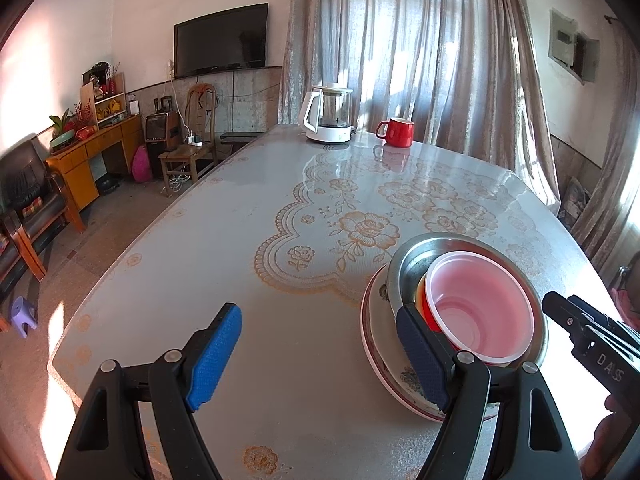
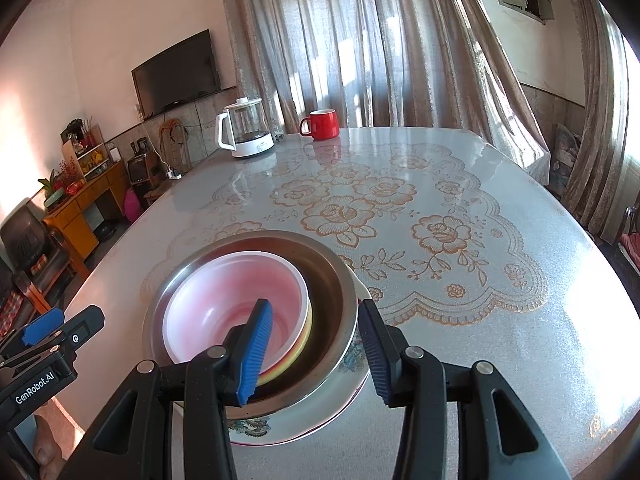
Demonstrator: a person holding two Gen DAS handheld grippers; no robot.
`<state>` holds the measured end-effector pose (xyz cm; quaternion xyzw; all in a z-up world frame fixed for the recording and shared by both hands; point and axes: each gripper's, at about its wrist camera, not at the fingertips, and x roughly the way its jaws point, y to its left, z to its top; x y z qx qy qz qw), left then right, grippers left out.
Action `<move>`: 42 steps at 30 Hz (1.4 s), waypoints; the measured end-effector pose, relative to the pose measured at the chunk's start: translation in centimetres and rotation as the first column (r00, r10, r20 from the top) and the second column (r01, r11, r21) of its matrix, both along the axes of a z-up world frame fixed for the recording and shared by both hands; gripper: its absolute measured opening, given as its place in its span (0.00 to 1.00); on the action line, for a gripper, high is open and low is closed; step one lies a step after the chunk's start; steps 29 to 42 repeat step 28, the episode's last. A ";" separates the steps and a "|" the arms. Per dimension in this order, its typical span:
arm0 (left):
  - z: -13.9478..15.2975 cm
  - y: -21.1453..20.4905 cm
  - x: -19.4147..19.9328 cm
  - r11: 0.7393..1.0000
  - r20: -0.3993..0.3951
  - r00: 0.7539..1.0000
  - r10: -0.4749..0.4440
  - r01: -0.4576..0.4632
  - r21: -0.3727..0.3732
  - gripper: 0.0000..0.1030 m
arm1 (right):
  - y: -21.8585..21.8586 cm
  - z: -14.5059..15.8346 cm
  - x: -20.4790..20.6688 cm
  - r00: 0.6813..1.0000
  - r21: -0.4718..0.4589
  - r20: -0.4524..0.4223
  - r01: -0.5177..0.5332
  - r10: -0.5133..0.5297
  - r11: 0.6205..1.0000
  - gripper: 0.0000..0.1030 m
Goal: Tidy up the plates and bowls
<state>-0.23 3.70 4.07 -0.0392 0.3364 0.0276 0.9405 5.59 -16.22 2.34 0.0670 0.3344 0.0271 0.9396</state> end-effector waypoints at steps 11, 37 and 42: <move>-0.2 -0.1 0.1 1.000 -0.004 1.000 -0.006 0.006 -0.001 0.78 | 0.1 -0.1 0.1 1.000 -0.001 -0.004 -0.001 0.001 1.000 0.43; -0.1 0.0 0.1 1.000 0.039 0.999 -0.005 0.005 0.001 0.75 | -0.8 -0.1 0.2 1.000 0.007 0.007 0.016 -0.016 1.000 0.43; -0.1 0.0 0.1 1.000 0.039 0.999 -0.005 0.005 0.001 0.75 | -0.8 -0.1 0.2 1.000 0.007 0.007 0.016 -0.016 1.000 0.43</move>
